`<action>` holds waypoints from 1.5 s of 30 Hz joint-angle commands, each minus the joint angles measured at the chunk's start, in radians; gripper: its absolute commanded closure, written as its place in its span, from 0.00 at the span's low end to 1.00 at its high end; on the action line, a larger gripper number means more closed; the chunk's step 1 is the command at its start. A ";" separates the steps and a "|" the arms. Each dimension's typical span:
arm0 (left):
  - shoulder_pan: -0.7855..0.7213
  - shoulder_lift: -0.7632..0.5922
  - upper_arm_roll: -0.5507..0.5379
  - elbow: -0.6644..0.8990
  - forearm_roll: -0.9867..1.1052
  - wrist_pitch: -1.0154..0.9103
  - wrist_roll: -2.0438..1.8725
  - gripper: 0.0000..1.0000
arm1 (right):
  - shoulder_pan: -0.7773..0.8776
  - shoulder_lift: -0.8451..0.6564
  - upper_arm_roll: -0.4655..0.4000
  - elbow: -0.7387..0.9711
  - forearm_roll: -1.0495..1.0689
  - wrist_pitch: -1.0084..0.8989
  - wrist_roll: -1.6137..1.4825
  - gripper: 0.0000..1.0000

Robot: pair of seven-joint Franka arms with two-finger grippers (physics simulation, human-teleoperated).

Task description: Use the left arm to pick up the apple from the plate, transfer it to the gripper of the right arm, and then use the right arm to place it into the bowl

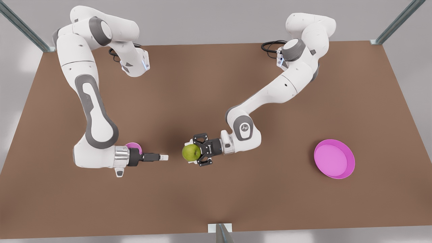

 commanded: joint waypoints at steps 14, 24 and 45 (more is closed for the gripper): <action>-0.003 0.019 0.000 0.001 -0.038 -0.002 0.807 0.17 | 0.044 0.005 0.058 -0.036 0.088 0.107 -0.299 0.00; -0.003 0.025 0.001 0.001 -0.036 -0.003 0.807 0.16 | 0.109 0.002 0.073 -0.050 0.067 0.211 -0.305 0.00; -0.002 0.033 0.001 -0.001 -0.050 -0.007 0.804 0.00 | 0.159 0.010 0.073 -0.050 0.067 0.286 -0.308 0.24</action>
